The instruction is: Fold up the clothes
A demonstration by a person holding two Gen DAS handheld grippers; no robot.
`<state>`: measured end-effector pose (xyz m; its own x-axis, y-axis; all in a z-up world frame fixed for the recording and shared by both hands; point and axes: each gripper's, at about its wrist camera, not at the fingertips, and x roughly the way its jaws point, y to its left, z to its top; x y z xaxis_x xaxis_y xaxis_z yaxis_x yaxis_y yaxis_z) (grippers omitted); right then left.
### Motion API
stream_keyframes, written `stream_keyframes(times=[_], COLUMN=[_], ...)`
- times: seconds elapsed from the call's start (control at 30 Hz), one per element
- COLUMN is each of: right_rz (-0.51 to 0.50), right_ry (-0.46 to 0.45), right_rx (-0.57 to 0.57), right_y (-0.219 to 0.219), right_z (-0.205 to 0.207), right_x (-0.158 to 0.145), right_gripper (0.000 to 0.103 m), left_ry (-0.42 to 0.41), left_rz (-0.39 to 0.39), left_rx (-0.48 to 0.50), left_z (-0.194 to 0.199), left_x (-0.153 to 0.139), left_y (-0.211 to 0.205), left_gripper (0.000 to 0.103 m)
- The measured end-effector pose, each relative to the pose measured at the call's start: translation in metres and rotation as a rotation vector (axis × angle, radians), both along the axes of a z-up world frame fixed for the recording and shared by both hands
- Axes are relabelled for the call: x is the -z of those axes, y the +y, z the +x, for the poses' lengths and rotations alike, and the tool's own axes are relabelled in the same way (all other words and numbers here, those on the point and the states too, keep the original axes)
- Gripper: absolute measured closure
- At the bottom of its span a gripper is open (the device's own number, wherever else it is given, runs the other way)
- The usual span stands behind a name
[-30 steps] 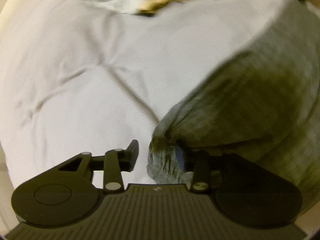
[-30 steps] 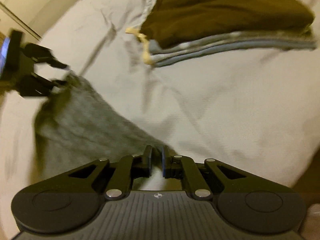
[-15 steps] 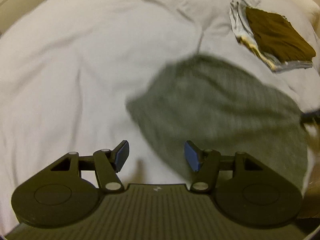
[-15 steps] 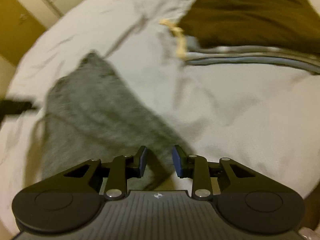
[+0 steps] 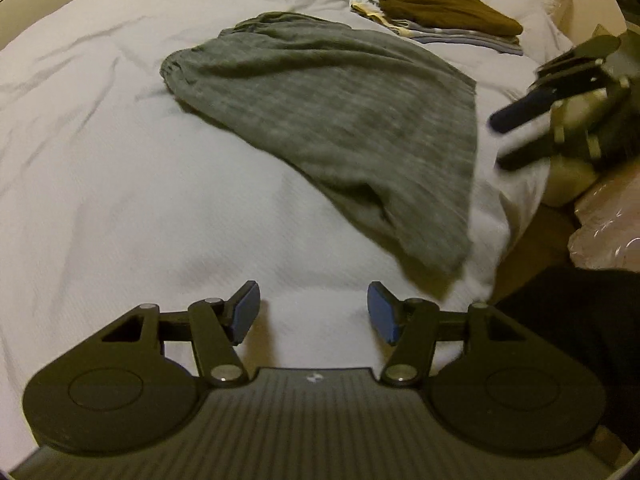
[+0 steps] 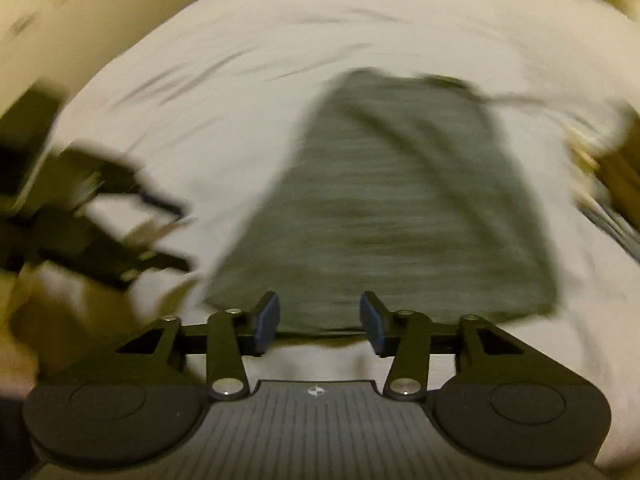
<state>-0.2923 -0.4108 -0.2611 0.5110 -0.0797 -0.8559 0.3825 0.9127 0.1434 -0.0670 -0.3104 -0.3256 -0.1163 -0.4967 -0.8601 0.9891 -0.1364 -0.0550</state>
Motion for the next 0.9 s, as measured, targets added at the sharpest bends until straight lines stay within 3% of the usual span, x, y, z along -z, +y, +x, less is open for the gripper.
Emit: stream_keyframes(times=[0.2, 0.27, 0.37, 0.4, 0.53, 0.7, 0.8, 0.83, 0.9], right_rz=[-0.150, -0.155, -0.099, -0.067, 0.019, -0.004, -0.115, -0.152, -0.226], right_ry=[0.016, -0.028, -0.116, -0.144, -0.256, -0.362, -0.399, -0.411, -0.435], right_rx=[-0.323, -0.354, -0.310, -0.279, -0.174, -0.150, -0.245, -0.277, -0.340], right_y=[0.042, 0.039, 0.022, 0.013, -0.023, -0.041, -0.024, -0.019, -0.008], right_z=[0.031, 0.032, 0.025, 0.021, -0.002, -0.026, -0.033, -0.035, -0.040], right_x=[0.021, 0.028, 0.037, 0.039, 0.041, 0.043, 0.052, 0.055, 0.061], right_gripper=[0.052, 0.060, 0.087, 0.103, 0.103, 0.102, 0.088, 0.078, 0.069], left_ry=[-0.009, -0.020, -0.031, -0.035, -0.033, -0.052, -0.063, -0.065, -0.095], left_rz=[-0.114, -0.157, -0.219, -0.248, -0.363, -0.496, -0.550, -0.567, -0.604], left_rx=[-0.109, -0.155, -0.231, -0.252, -0.268, -0.197, -0.202, -0.216, -0.243], left_z=[-0.005, -0.006, -0.007, -0.009, -0.022, -0.053, -0.068, -0.071, -0.076], left_x=[0.013, 0.019, 0.026, 0.027, 0.030, 0.036, 0.046, 0.049, 0.052], left_y=[0.024, 0.030, 0.040, 0.043, 0.050, 0.049, 0.051, 0.052, 0.054], left_gripper=[0.048, 0.048, 0.048, 0.048, 0.048, 0.041, 0.043, 0.044, 0.044])
